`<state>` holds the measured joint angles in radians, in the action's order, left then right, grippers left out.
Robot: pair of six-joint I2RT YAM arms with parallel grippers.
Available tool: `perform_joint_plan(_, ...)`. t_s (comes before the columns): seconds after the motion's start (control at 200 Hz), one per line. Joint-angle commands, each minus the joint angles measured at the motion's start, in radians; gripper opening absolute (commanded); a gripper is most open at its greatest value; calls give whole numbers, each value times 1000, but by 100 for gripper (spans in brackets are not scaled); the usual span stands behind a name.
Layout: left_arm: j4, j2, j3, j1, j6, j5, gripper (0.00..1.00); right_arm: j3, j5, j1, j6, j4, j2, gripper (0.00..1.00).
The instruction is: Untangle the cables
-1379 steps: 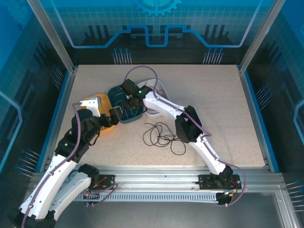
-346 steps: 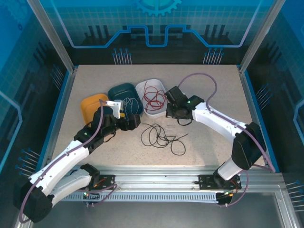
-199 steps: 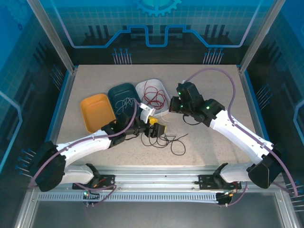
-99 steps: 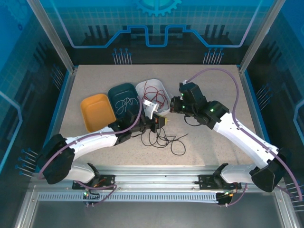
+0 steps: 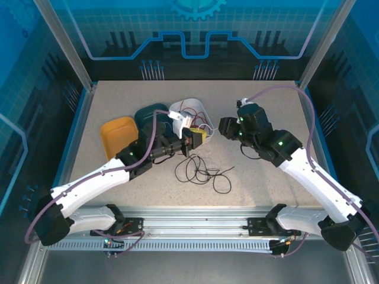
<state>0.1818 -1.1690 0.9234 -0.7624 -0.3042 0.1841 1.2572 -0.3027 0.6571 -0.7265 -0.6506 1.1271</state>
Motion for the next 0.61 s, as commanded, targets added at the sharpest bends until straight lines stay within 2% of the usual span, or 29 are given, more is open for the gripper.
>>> perform_joint_plan(0.0,-71,29,46,3,61,-24,0,-20,-30,-19,25,-15,-51,49)
perform_joint_plan(0.13,-92,53,92,6,83,-28,0,-63,-62,-40,23,-29,-105,59)
perform_joint_plan(0.36,-156,75,232,7,133,-26,0,-170,-41,-104,-7,-32,-175,66)
perform_joint_plan(0.6,-183,110,355,8,183,-50,0,-249,21,-132,1,27,-183,69)
